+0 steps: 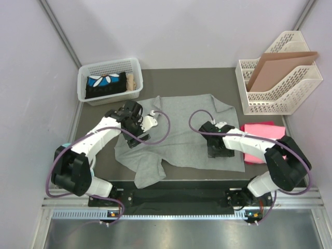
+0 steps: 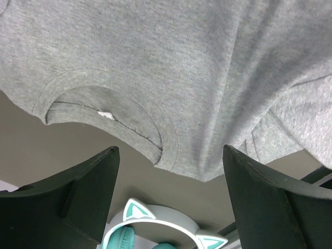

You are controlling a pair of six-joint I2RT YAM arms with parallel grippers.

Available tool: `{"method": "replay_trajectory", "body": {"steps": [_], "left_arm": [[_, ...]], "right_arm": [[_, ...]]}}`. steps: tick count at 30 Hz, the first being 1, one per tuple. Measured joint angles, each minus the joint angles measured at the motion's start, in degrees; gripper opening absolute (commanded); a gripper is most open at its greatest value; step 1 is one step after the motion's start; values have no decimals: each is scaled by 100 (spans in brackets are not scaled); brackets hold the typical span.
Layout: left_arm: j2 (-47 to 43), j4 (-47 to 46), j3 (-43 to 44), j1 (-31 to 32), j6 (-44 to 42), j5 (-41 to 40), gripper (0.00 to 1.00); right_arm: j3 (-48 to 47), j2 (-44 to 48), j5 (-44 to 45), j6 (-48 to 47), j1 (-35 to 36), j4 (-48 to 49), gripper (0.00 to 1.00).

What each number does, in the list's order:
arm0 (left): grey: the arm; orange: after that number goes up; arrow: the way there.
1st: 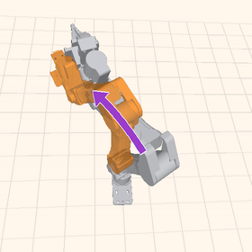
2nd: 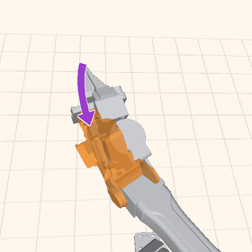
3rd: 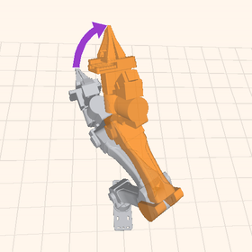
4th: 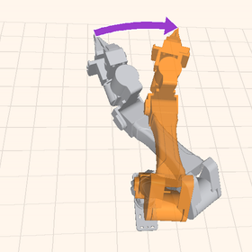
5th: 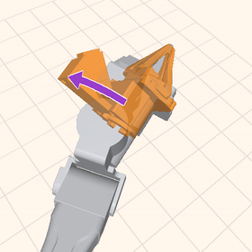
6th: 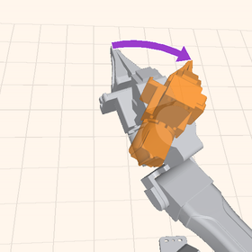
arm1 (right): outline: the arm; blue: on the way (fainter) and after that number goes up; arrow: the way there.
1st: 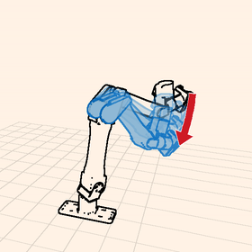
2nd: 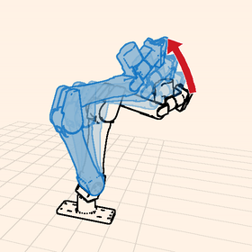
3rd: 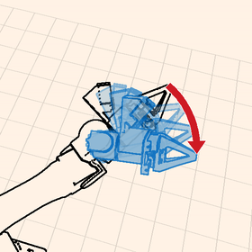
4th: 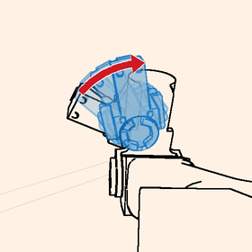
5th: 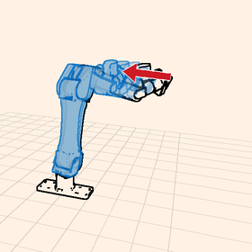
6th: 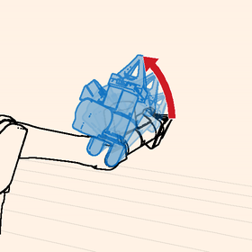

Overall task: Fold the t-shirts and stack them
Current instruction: Flatten the tshirt out

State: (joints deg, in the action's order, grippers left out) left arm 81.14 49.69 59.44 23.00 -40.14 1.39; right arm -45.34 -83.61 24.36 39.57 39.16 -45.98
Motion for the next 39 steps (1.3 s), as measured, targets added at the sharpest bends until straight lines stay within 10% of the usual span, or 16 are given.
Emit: {"method": "replay_trajectory", "body": {"steps": [39], "left_arm": [[-229,-175,-1209,525,85,87,79]], "right_arm": [[-190,409,-540,1082,1351,-1456,71]]}}
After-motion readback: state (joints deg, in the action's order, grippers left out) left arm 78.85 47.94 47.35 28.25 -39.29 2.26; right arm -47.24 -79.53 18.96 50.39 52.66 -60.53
